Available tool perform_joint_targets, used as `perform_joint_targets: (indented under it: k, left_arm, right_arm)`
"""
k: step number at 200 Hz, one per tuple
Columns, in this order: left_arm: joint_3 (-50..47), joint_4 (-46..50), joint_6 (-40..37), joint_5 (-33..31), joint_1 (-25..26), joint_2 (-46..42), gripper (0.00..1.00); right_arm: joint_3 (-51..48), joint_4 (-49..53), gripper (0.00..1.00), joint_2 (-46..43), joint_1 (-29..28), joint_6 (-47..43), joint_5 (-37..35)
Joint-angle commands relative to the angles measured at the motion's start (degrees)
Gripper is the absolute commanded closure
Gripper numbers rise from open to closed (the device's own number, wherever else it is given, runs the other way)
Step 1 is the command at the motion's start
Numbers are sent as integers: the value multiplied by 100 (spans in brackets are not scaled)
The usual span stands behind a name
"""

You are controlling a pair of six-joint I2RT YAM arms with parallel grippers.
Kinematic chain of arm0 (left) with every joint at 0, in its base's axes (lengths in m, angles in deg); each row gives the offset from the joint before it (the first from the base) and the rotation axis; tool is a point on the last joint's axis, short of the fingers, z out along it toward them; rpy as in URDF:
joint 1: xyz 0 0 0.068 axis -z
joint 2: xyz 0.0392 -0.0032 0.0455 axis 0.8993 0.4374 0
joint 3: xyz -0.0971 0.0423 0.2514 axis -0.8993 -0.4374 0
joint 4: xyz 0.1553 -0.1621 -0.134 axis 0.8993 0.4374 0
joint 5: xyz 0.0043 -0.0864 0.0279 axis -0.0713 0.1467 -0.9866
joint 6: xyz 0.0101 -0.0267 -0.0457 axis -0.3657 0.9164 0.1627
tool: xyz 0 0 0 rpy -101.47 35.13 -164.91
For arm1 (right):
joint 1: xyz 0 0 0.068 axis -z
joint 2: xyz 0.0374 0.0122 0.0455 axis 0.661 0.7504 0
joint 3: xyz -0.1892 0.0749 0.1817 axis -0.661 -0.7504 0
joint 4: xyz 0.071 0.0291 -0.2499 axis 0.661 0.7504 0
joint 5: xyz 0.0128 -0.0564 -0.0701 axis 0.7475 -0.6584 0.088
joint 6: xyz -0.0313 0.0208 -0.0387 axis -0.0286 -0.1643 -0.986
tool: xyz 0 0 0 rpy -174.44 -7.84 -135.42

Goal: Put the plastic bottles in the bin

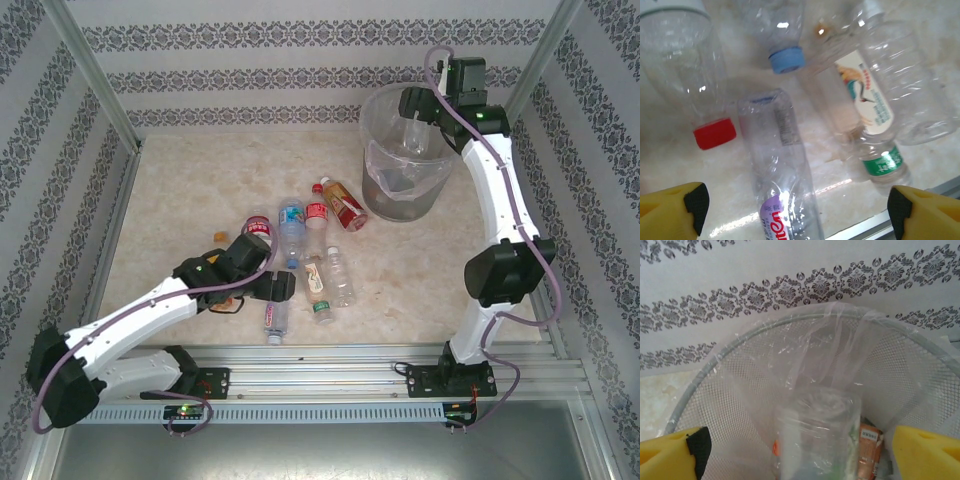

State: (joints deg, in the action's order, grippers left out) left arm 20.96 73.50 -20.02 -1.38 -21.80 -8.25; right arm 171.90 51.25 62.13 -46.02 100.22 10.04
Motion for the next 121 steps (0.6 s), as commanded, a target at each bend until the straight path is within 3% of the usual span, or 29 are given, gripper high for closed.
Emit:
perform_joint_targets:
  k: [1, 77, 121]
  left_arm:
    - [-108, 289, 306, 37, 8, 253, 12]
    - [-635, -284, 580, 614, 234, 997, 22]
    - [-918, -887, 639, 787, 353, 1207, 26]
  right_arm:
    - [-183, 7, 3, -658, -59, -183, 262]
    - [-3001, -229, 3, -3103, -1056, 141, 666]
    - [-4453, -498, 4, -4036, -1284, 761, 1200]
